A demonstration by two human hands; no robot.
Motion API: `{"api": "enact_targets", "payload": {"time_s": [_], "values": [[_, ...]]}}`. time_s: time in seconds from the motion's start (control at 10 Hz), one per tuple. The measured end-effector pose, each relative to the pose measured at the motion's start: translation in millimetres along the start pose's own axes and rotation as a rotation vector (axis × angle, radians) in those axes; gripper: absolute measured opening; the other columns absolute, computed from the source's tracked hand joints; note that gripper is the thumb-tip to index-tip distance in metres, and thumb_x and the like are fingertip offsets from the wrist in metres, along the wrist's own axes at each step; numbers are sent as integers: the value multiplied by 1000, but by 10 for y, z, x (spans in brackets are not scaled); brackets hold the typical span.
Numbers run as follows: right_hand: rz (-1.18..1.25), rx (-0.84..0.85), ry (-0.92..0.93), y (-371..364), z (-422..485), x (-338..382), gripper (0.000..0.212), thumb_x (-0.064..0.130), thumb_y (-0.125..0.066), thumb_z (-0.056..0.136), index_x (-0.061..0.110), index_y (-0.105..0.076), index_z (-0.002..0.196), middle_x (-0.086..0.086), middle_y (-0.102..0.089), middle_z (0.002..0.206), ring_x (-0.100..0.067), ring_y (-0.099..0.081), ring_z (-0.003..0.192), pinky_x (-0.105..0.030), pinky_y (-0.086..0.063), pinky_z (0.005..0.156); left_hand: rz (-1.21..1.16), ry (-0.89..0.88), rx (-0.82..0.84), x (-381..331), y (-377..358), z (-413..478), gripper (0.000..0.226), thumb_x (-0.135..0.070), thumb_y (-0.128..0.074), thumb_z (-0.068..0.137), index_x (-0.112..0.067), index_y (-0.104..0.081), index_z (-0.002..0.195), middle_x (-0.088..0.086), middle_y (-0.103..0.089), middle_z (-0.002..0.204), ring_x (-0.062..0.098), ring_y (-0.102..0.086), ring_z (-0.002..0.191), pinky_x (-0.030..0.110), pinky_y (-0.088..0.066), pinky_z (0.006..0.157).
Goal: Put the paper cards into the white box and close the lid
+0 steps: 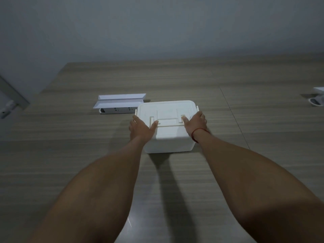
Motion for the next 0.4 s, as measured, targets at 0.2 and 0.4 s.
{"api": "enact_targets", "payload": {"time_s": [0.2,0.4], "values": [[-12,75,-5,14,-41,-30,81,46,-49,93,-2,-15,149,-14,-19,158,-32,-22,145,-44,-25,115,-2,30,52,-29,28,-61,102,-58,-53,87,-1,-1,153,19,-10,161,37,-11,148,50,-20,118],[39,71,31,103,-639,-265,75,43,-37,99,3,-4,154,-16,-15,161,-34,-26,145,-43,-26,115,-47,-30,26,209,-43,-643,106,-59,-53,86,-6,10,153,13,-2,164,32,-10,150,45,-18,121]]}}
Point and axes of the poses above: each hand's wrist, its own z-axis towards the middle knuckle, its own y-axis out of the back of the hand, x = y × z, the point moved 8 cm from there along z, towards the middle knuckle
